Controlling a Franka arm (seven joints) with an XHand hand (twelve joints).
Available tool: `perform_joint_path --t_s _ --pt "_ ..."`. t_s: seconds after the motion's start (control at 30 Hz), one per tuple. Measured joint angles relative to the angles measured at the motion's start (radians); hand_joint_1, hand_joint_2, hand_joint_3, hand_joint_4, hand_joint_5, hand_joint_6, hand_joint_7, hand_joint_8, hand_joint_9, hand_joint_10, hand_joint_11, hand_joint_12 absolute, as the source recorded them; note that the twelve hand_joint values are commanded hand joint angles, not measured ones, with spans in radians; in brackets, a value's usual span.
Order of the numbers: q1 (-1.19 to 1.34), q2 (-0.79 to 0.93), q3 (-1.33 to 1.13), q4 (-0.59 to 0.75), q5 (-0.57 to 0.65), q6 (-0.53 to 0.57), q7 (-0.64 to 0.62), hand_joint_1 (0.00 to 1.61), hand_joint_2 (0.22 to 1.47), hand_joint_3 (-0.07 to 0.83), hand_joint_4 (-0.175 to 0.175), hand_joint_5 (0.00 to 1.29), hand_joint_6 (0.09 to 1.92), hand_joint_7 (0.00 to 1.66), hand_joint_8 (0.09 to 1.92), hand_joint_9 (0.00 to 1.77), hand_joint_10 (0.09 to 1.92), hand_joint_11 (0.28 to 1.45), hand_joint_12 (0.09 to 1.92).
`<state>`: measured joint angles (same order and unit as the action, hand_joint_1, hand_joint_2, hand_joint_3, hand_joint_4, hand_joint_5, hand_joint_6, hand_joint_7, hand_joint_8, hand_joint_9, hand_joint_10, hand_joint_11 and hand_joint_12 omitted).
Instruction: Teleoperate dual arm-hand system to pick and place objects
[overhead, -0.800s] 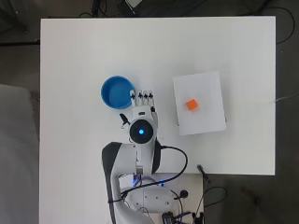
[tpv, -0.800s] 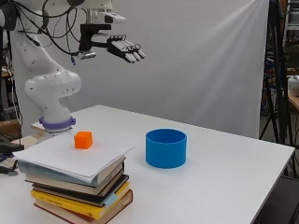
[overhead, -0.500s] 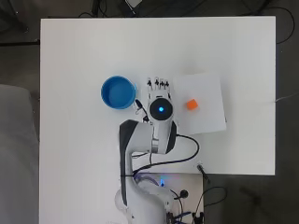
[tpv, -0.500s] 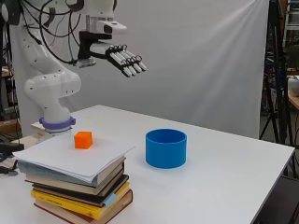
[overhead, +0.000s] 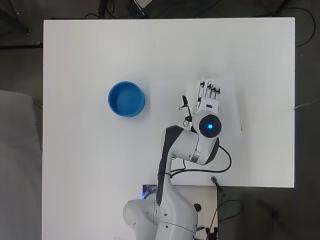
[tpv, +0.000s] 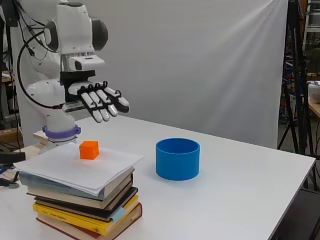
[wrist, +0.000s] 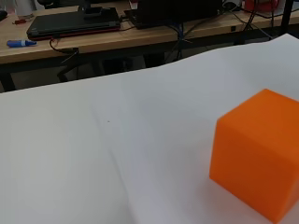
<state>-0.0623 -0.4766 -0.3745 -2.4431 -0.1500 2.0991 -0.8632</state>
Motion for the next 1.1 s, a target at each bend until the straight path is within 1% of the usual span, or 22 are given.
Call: perform_joint_path --t_s 0.13,0.2,0.3,0.37,0.47,0.57,0.7,0.83,0.9,0.93,0.97,1.0,1.03,1.07,1.1 --pt "-0.010 -0.015 -0.030 -0.035 -0.018 0.023 -0.015 0.30 1.01 0.000 0.056 0.27 0.09 0.47 0.09 0.60 0.09 0.58 0.09" --pt "-0.012 -0.034 -0.035 -0.074 -0.011 0.054 -0.060 0.33 1.01 0.001 0.054 0.27 0.09 0.41 0.09 0.56 0.09 0.57 0.09" --pt "-0.012 -0.050 -0.049 -0.144 0.003 0.132 -0.127 0.37 1.02 0.005 0.051 0.26 0.09 0.38 0.09 0.54 0.09 0.57 0.09" --pt "-0.011 -0.053 -0.054 -0.187 0.004 0.192 -0.148 0.40 1.02 0.003 0.052 0.26 0.09 0.38 0.09 0.54 0.09 0.56 0.09" --pt "-0.004 -0.029 -0.066 -0.208 0.014 0.260 -0.182 0.43 1.02 0.000 0.050 0.26 0.09 0.38 0.09 0.54 0.09 0.56 0.09" --pt "-0.010 -0.027 -0.095 -0.209 0.014 0.265 -0.212 0.45 1.02 0.000 0.047 0.27 0.09 0.39 0.09 0.54 0.09 0.56 0.09" --pt "-0.017 -0.044 -0.140 -0.218 0.009 0.240 -0.233 0.49 1.03 0.004 0.046 0.27 0.09 0.41 0.09 0.54 0.09 0.54 0.09" --pt "-0.009 0.025 -0.204 -0.174 0.019 0.236 -0.259 0.51 1.04 0.008 0.036 0.27 0.09 0.41 0.09 0.54 0.09 0.53 0.09" --pt "-0.004 0.073 -0.236 -0.162 0.025 0.241 -0.280 0.53 1.06 0.008 0.038 0.32 0.09 0.44 0.09 0.57 0.09 0.53 0.09" --pt "-0.001 0.093 -0.251 -0.158 0.031 0.242 -0.297 0.55 1.08 0.006 0.051 0.40 0.09 0.50 0.09 0.61 0.09 0.54 0.09" --pt "0.002 0.108 -0.263 -0.152 0.038 0.239 -0.315 0.76 1.14 -0.009 0.054 0.55 0.50 0.62 0.44 0.79 0.09 0.63 0.09" --pt "0.004 0.121 -0.269 -0.144 0.041 0.235 -0.330 0.92 1.20 -0.006 0.044 0.61 0.93 0.68 0.90 0.87 0.62 0.73 0.20" --pt "0.005 0.125 -0.268 -0.138 0.039 0.234 -0.338 0.93 1.24 -0.002 0.087 0.64 1.20 0.72 1.33 0.92 1.17 0.73 0.64" --pt "0.006 0.124 -0.264 -0.136 0.035 0.235 -0.343 0.91 1.26 -0.001 0.126 0.66 1.35 0.74 1.62 0.96 1.53 0.71 1.06" --pt "0.009 0.122 -0.260 -0.136 0.034 0.231 -0.351 0.90 1.27 -0.001 0.150 0.67 1.41 0.80 1.78 1.04 1.73 0.72 1.39"
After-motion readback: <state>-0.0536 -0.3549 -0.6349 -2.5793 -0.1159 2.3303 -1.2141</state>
